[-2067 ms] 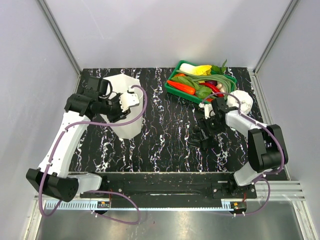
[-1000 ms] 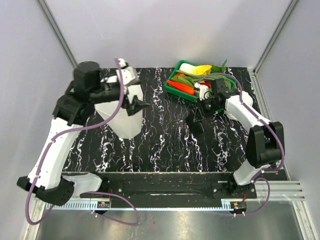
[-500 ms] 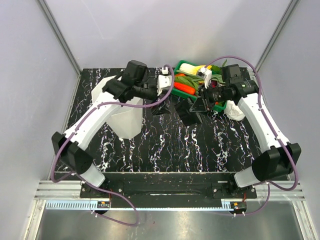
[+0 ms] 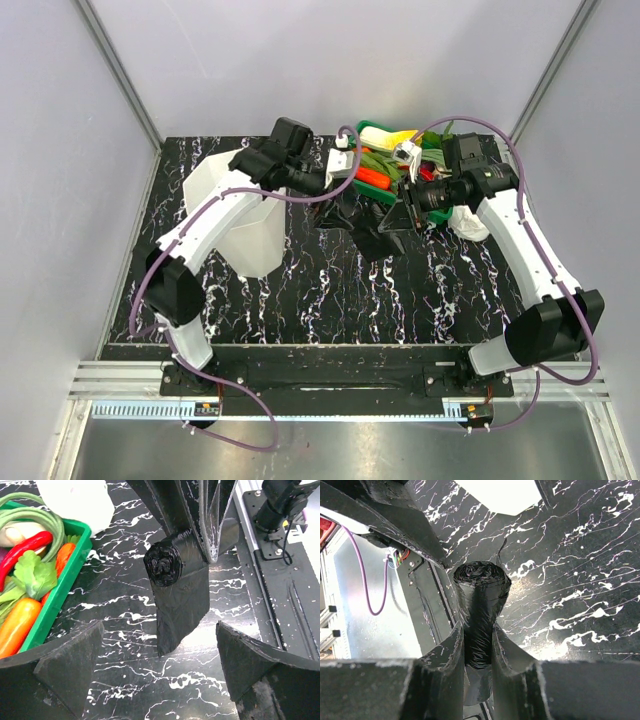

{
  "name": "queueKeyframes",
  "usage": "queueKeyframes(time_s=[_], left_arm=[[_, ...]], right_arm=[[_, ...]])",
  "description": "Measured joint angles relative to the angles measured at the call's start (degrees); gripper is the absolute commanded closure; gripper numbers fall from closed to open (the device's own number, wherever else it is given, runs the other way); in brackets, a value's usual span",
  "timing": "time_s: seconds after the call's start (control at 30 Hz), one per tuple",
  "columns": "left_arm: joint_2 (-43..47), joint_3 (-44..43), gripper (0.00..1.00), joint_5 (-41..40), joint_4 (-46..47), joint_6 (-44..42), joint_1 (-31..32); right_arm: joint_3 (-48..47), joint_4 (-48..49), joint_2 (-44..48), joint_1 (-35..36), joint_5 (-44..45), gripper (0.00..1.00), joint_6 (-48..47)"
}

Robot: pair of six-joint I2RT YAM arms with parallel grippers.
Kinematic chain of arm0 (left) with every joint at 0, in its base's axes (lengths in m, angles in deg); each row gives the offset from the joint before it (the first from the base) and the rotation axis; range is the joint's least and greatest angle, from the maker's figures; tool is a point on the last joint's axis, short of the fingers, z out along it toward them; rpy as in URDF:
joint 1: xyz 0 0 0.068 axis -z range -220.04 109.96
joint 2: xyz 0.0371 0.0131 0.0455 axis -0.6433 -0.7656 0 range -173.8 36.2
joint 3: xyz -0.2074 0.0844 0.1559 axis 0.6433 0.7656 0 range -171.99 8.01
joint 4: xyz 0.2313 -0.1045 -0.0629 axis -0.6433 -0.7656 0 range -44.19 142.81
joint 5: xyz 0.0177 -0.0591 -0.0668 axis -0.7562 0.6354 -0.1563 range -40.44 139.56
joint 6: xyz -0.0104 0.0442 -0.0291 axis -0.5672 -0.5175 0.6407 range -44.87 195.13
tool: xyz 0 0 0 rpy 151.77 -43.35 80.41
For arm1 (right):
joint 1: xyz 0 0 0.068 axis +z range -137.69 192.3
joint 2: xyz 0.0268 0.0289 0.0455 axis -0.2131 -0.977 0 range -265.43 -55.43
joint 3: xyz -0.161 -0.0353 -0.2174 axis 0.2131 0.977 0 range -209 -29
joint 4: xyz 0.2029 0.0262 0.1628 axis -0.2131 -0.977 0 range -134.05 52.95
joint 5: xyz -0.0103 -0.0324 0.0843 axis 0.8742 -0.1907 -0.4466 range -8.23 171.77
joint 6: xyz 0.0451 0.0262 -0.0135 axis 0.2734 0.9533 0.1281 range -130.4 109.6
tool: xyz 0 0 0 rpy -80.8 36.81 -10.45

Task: Put the trash bags into the trash bin
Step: Unfold the trash bag at the center of the board.

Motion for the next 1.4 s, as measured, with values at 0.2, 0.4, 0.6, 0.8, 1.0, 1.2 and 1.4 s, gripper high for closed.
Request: queueKeyframes(time_s=[0.2,0.4,0.6,0.8,1.0,1.2,1.4], left_arm=[[-3.2,-0.5,0.07,3.9,-0.4,0.5,0.3],[-6.2,0.0,0.58,4.6,-0.5,1.0,1.7],[-7.6,1.0,1.0,4.5,-1.4,2.2,2.9],[-7.9,2.8,1.0,-0.6,-2.2,4.8,3.5],[-8.4,6.5,1.0,-6.9,-0.7,8.4,4.8],[-11.2,9.0,1.0,-13.4,2.1,11.8,6.3],[-15.0,9.0,1.0,-15.3,4.1,14.3,6.8]], right_arm=[[2.3,1.7,1.3,0.0,-0.5,0.99,0.3],[4.7,4.4,1.8,0.0,-1.0,0.99,1.5],[8.5,7.9,2.4,0.0,0.0,1.0,2.3],[13.8,13.3,2.5,0.7,4.3,1.0,3.8],[17.8,17.3,-1.7,1.5,6.5,0.96,5.0],[20.1,20.0,-7.7,2.0,8.6,0.84,5.3],[21.9,22.1,-10.7,1.7,10.8,0.68,7.4]])
